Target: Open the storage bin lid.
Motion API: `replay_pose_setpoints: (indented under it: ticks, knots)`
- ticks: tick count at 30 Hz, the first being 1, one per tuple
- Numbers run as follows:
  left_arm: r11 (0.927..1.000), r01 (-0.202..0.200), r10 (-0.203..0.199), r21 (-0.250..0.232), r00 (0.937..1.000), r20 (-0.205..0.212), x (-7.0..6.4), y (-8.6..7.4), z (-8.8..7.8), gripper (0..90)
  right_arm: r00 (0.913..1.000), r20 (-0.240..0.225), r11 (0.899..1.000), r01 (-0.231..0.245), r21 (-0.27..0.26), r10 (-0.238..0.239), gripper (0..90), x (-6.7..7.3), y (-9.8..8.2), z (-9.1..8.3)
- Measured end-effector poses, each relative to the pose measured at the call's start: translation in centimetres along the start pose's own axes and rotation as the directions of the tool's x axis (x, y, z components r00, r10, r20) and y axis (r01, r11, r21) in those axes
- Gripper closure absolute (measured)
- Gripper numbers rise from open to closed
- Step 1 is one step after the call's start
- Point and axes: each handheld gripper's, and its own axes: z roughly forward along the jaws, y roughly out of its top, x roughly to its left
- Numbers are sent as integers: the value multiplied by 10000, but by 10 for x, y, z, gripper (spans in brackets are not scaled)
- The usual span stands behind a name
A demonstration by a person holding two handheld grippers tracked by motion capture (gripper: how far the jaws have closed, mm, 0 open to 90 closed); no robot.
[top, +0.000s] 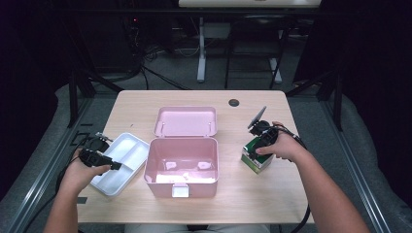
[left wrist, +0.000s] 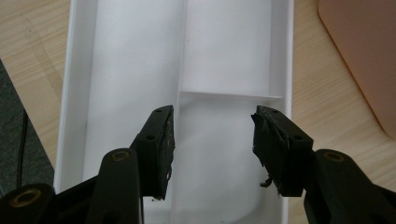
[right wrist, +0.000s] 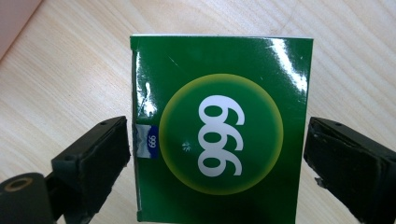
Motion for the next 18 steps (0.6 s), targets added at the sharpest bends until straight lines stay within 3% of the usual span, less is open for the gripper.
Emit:
replay_pose_setpoints:
  ticks: [5, 18]
  knots:
    - [10000, -21, 21, -9, 10000, 42, -1, 0, 0, 482, 9999, -65, 9999, -127, 45, 127, 130, -1, 1, 1]
    - [9997, 83, -83, -231, 10000, -34, 3, -4, -6, 482, 9992, -129, 9988, -370, 310, 374, 157, -2, 5, 0]
